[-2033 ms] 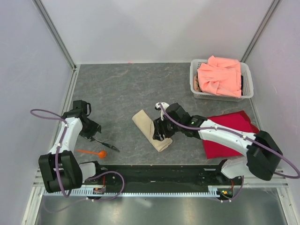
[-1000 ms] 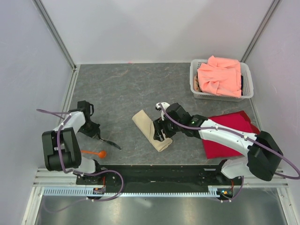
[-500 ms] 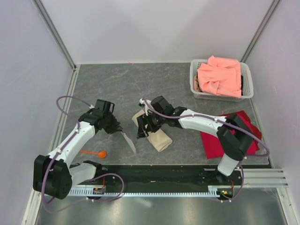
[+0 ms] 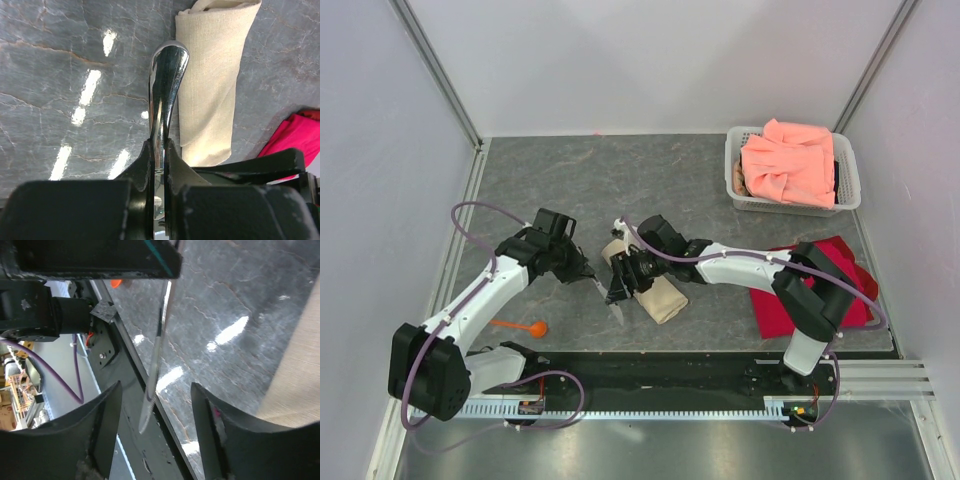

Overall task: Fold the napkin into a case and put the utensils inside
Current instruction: Pass from the left arm to the right

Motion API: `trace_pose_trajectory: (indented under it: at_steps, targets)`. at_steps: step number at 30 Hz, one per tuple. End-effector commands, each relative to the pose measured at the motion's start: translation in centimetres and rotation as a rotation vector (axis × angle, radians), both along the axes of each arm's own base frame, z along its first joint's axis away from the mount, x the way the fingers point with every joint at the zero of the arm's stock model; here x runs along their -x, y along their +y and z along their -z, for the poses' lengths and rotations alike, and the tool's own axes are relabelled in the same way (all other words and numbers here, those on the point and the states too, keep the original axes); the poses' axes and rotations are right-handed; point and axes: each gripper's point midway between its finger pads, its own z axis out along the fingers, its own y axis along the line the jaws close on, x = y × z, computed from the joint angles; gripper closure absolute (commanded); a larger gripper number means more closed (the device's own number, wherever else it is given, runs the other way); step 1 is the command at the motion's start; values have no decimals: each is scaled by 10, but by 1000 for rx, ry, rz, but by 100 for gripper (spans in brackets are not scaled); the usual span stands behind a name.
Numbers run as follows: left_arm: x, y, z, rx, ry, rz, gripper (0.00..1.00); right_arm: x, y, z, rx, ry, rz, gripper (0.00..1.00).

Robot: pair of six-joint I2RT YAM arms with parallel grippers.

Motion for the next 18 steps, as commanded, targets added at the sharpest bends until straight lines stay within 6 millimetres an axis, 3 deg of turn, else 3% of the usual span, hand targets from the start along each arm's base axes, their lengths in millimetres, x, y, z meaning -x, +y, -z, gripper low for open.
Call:
trace_pose_trajectory:
  at_steps: [1,4,7,11,14,15,18]
  targets:
    - [-12,-12,-23,73,-27,-52,98,3,12,-17,-90,-4,3,40]
    - [-11,-12,-27,83,-34,-69,98,5,17,-23,-133,22,1,45]
    - [-12,-13,-34,97,-50,-69,98,8,23,-27,-179,69,5,61]
    - [-16,-20,-48,130,-74,-39,98,15,26,-29,-219,104,-24,100]
    - [-22,-31,-71,183,-179,107,69,14,19,-29,-203,82,-36,100]
    - [-24,-28,-78,192,-218,121,53,11,13,-32,-202,72,-32,100]
    - [-25,-23,-104,244,-344,211,30,10,-5,-32,-198,80,-48,100]
